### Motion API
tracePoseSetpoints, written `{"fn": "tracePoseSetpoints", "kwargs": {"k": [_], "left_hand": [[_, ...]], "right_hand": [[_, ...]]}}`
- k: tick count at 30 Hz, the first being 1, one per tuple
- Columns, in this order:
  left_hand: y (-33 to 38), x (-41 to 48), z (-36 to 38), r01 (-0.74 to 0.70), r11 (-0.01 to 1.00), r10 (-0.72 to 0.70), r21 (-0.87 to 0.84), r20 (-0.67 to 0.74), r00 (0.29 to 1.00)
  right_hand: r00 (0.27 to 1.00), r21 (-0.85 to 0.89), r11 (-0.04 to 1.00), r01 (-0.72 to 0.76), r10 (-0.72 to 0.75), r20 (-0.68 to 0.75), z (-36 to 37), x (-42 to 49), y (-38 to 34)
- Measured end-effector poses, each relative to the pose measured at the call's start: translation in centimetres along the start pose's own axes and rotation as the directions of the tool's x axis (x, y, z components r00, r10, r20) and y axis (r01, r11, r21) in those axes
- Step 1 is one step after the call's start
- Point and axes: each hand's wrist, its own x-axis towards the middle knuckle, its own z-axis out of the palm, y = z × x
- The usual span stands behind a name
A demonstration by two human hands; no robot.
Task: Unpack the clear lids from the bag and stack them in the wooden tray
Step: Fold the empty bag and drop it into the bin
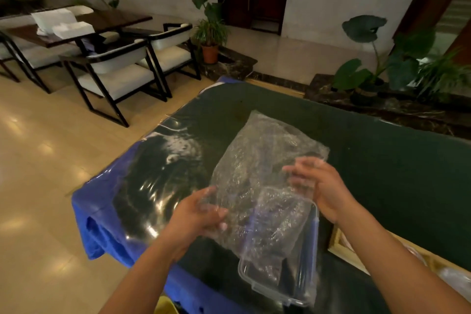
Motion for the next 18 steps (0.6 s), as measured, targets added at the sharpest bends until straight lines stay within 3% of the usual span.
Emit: {"fn": "tracePoseSetpoints", "kwargs": {"k": [4, 6, 13, 15, 18], "left_hand": [[-1.4, -1.0, 2.5, -0.092, 0.994, 0.101, 0.056, -0.176, 0.979], [-1.9, -1.5, 3.6, -0.108, 0.992, 0.119, 0.066, -0.21, 0.97], [0.2, -2.4, 6.7, -0.05, 0.924, 0.027, 0.379, 0.067, 0.997], [1.0, -2.3, 9.0, -0.095, 0.94, 0.046, 0.328, 0.153, 0.987], [1.0, -2.4, 12.4, -0.129, 0.979, 0.121, 0.159, 0.061, 0.991]], "right_hand": [[0.936, 0.036, 0.982, 0.184, -0.164, -0.312, -3.3, -1.6, -0.9], [0.904, 0.016, 0.974, 0.225, -0.202, -0.376, -4.7, -2.4, -0.9], [0.955, -0.087, 0.979, 0.183, -0.198, -0.219, -9.1, -5.5, -2.1], [0.962, -0.079, 0.979, 0.19, -0.201, -0.182, -10.0, -6.3, -2.7], [0.969, 0.05, 0.979, 0.195, -0.185, -0.164, -11.5, -7.7, -3.4]]}}
